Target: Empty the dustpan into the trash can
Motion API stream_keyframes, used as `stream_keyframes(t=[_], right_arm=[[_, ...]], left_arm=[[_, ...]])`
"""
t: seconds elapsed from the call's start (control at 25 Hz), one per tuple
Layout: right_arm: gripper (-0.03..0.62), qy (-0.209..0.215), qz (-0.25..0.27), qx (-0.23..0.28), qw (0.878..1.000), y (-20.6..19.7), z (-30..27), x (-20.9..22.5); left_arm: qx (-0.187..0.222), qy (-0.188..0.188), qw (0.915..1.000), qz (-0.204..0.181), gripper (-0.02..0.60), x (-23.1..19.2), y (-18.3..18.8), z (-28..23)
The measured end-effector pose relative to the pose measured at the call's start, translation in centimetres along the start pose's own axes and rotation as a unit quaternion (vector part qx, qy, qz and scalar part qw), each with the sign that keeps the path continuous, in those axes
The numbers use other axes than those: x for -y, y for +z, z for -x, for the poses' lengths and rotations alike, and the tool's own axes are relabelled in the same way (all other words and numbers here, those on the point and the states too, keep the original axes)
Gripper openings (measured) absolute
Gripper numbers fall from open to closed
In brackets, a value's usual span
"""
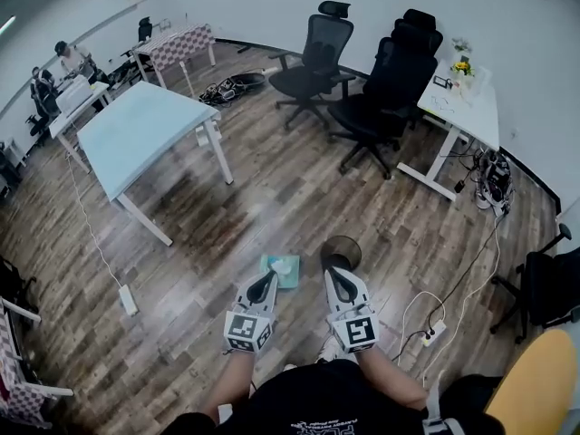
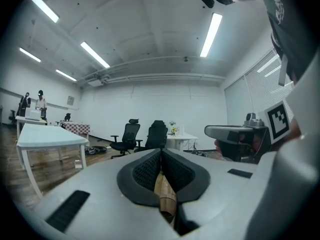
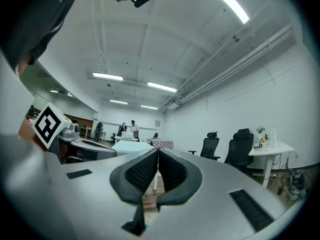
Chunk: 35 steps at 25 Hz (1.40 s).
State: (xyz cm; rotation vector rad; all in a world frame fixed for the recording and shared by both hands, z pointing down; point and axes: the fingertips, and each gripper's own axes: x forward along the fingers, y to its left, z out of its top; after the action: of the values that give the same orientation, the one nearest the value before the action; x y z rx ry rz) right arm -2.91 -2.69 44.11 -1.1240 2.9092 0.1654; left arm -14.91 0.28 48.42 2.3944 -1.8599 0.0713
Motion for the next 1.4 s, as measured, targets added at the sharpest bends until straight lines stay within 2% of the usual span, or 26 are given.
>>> stream_keyframes(t=[0.36,0.48,0.68,0.8,1.04,1.2,1.32,1.36,1.4], right_arm=[[0.023,0.022,-0.015,-0.005,1.000,-1.9,-5.0,5.5],[0.023,0.035,-0.026,-0.007,0.999,-2.7,-6.4,5.8],[0.023,0.048,-0.034,-0.020,0.998,-4.2,-8.4,5.7],[0.023,0.043,-0.030,-0.025,0.998,-5.1,-10.1,5.9],[0.023,0.023,-0.037,-0.065,0.997,-7.5,-13.3,6.2],[0.023,0.023,-0.036,-0.076,0.996,-9.0,-15.1,5.6],[0.023,0.027,-0.036,-0.071,0.996,-9.7,-16.6,4.8],[0.023,0.028,-0.037,-0.073,0.996,-9.9,-16.9,4.6],[0.023,0.030,-0.036,-0.079,0.996,-10.3,-17.1,4.3]], left_arm=[[-0.032,0.028,0.9991,0.002,0.023,-1.8,-1.3,-6.1],[-0.046,0.046,0.9979,0.002,0.023,-3.0,-1.9,-7.0],[-0.065,0.073,0.9949,0.025,0.023,-6.1,-3.8,-7.6],[-0.065,0.076,0.9944,0.035,0.023,-8.1,-4.7,-8.5],[-0.110,0.058,0.9911,0.050,0.023,-10.6,-7.6,-10.8],[-0.149,0.080,0.9830,0.070,0.025,-13.5,-10.6,-11.4],[-0.187,0.091,0.9728,0.102,0.030,-15.6,-13.6,-11.9],[-0.201,0.090,0.9688,0.114,0.058,-15.9,-14.7,-12.1],[-0.215,0.088,0.9644,0.126,0.125,-16.2,-15.8,-12.2]])
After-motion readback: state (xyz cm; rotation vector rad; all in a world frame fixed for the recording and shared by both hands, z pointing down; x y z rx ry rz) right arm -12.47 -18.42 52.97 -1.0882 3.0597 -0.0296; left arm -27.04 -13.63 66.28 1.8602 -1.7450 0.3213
